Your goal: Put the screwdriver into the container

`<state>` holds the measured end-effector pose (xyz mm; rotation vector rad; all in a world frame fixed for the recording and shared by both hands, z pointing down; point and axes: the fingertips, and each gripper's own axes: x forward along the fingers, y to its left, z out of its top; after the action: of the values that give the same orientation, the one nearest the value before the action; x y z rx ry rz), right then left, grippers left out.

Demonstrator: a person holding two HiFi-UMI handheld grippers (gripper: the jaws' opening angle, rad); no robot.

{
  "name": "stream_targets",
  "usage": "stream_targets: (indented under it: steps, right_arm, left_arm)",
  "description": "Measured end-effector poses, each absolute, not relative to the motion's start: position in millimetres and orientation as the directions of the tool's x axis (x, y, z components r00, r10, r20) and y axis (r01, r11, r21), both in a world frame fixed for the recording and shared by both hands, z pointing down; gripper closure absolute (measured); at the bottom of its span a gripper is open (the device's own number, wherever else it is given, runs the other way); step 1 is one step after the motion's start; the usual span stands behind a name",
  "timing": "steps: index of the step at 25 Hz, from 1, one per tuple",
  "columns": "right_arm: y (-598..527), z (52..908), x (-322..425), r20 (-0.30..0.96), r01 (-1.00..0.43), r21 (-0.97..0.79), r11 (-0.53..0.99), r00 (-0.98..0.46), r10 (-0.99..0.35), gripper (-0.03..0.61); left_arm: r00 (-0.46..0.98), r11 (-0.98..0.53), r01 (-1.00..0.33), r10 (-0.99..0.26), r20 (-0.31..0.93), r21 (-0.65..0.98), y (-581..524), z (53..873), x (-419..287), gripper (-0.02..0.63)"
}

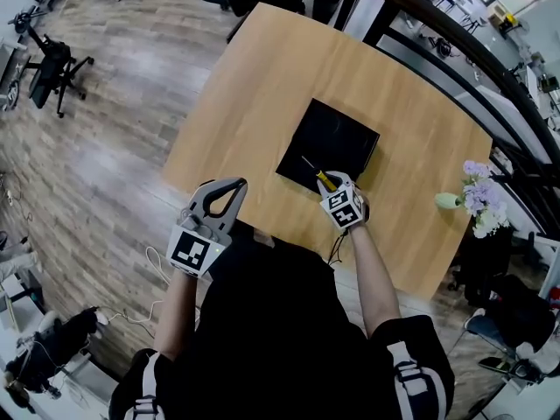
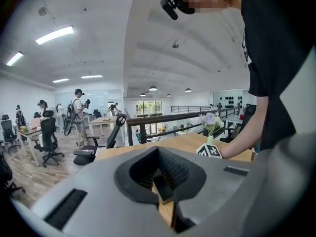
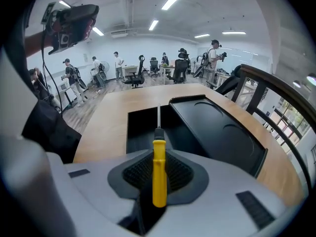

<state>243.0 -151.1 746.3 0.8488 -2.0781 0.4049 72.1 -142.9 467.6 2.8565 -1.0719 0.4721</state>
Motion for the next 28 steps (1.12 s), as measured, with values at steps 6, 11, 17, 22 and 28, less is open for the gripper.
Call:
stream_targets:
  steps: [6,11,17,22,28]
  right_arm:
    - [-155,759,241,0.823,-0.672,0.024,0.740,-0.407,-0.396,0.492]
    - [-155,768,241,0.843,-0.676,0.021,0.737,-0.384,-0.376,0.492]
    - [-158,774,237,0.860,-0.691,0.002,0.723,-0.367,-0.353,0.492]
    - [-160,780,234,0.872,-0.675,0.004,0.738,-0.359,-0.334,0.492]
    - [-164,786,232,0.880,-0.683,-0.001,0.731,-0.348,-0.323,0.492]
  left_arm:
    - [0.692,-0.736,-0.675,-0.655,0.305,-0.051,-139,470,65,0.591]
    - [0.687,-0.731,-0.680,-0.661,0.303,-0.052,-137,468,63,0.591]
    - [0.686,-0.730,-0.681,-0.661,0.304,-0.052,-135,465,58,0.592]
    - [0.685,-0.730,-0.681,-0.662,0.303,-0.054,-136,464,59,0.591]
    - [0.685,-0.730,-0.681,-0.662,0.306,-0.055,-136,466,57,0.591]
